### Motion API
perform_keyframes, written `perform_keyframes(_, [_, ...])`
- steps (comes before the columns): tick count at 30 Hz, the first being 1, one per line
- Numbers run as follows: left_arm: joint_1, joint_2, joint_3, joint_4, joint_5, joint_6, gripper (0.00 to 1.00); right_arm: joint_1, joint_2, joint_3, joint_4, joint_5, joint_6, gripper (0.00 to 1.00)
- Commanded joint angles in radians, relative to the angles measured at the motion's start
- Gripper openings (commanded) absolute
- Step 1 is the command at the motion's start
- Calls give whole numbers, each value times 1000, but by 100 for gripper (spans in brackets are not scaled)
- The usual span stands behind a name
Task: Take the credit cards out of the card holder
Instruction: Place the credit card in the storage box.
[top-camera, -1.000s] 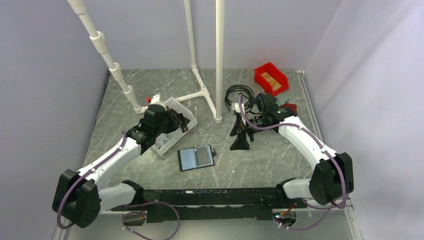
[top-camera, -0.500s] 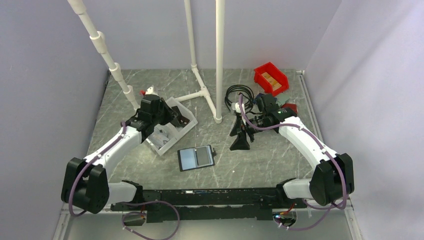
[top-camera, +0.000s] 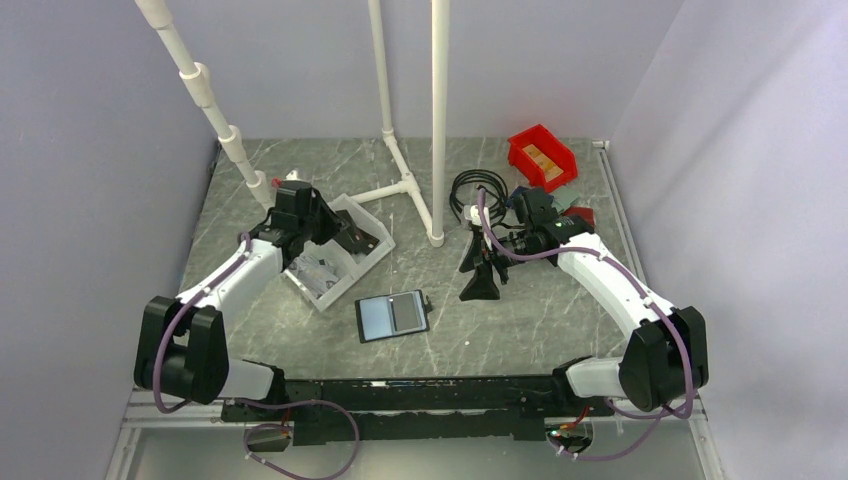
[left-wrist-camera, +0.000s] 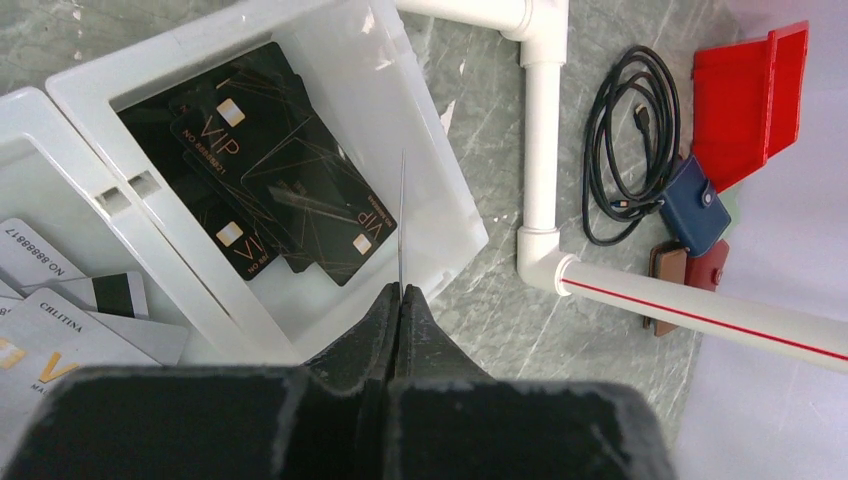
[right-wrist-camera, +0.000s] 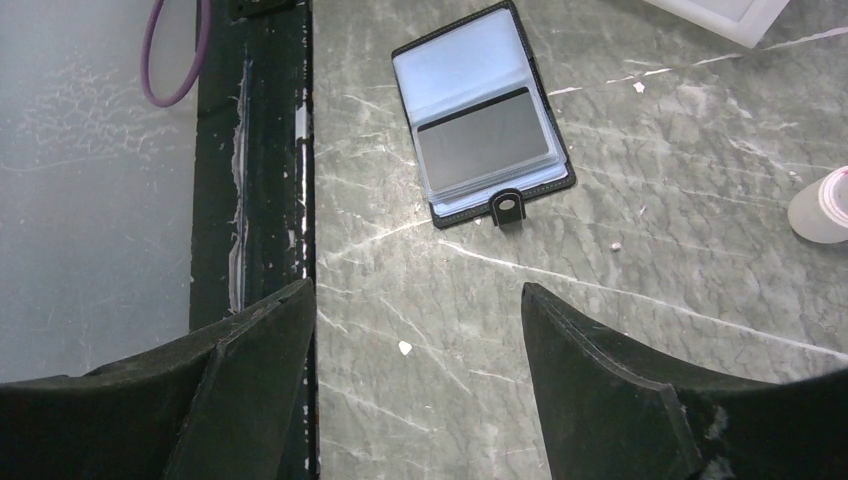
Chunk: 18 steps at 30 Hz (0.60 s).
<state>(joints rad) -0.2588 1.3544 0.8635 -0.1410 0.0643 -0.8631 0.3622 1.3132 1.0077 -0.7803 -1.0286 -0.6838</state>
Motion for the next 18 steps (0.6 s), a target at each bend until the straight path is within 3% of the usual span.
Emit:
perform_keyframes(1, [19, 20, 48, 19, 33, -23, 0, -3, -25, -1, 27, -8, 1, 78])
perform_keyframes(18, [62, 106, 90, 40, 79, -38, 0, -4, -31, 0, 25, -7, -2, 78])
